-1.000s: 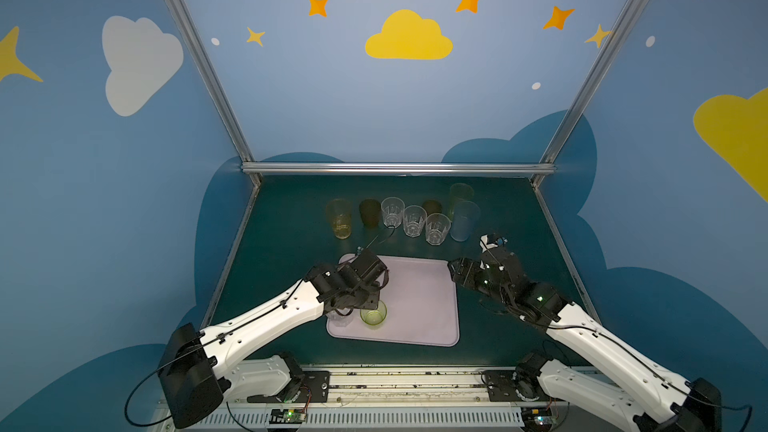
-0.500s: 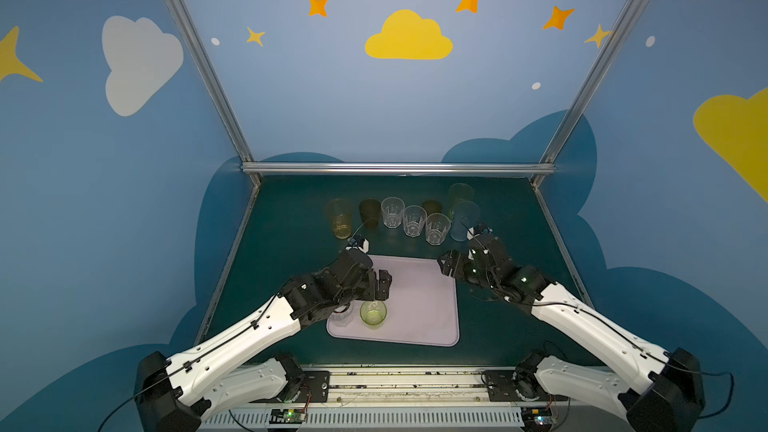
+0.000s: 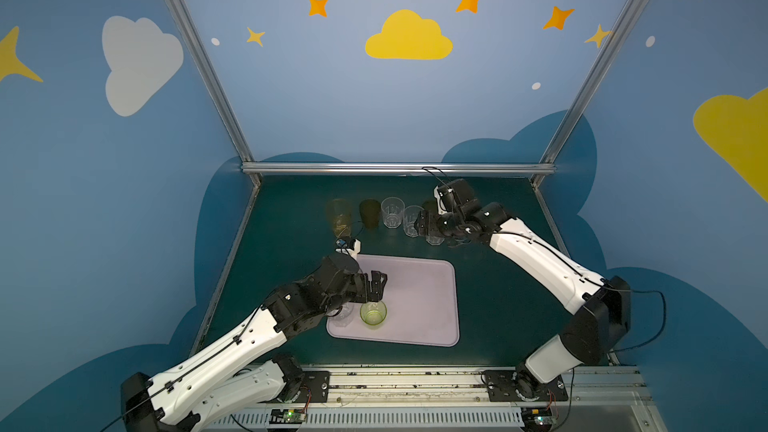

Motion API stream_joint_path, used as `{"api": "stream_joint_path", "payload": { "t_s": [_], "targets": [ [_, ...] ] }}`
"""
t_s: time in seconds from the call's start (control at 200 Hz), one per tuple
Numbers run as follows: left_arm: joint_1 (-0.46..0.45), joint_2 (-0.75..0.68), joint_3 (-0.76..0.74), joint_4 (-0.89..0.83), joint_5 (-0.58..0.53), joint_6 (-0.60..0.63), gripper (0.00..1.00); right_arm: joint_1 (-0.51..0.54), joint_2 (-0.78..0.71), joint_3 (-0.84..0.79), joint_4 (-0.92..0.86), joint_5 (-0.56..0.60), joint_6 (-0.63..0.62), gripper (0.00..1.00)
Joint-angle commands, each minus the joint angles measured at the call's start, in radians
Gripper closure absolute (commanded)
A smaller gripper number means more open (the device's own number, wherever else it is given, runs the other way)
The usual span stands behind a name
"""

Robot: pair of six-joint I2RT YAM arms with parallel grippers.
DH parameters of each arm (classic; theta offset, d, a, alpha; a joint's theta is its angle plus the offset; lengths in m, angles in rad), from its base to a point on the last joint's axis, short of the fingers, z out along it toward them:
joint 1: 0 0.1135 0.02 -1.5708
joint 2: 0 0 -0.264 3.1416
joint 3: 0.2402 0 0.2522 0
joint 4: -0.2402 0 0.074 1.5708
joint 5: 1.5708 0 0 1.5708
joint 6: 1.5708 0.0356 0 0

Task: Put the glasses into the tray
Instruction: 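Reach the right gripper over the clear glasses beyond the tray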

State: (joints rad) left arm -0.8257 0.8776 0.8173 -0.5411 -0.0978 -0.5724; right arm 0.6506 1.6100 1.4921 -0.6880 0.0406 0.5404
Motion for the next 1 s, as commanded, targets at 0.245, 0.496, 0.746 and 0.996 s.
{"api": "stream_joint_path", "payload": {
  "t_s": [0.245,0.496,0.746,0.996],
  "targets": [
    [0.021,-0.062,-0.041,-0.019,-0.067,0.017,0.00,-0.040,0.096,0.040,-0.108,-0.041,-0.046,0.14],
    [0.036,-0.065,-0.053,-0.009,-0.075,0.020,0.00,-0.049,0.147,0.048,-0.089,-0.021,-0.050,0.16],
    [0.040,-0.051,-0.065,0.012,-0.057,0.014,0.00,-0.055,0.209,0.096,-0.072,-0.004,-0.098,0.22],
    [0.041,-0.042,-0.080,0.027,-0.045,0.005,0.00,-0.057,0.281,0.171,-0.074,0.022,-0.171,0.30]
  ]
}}
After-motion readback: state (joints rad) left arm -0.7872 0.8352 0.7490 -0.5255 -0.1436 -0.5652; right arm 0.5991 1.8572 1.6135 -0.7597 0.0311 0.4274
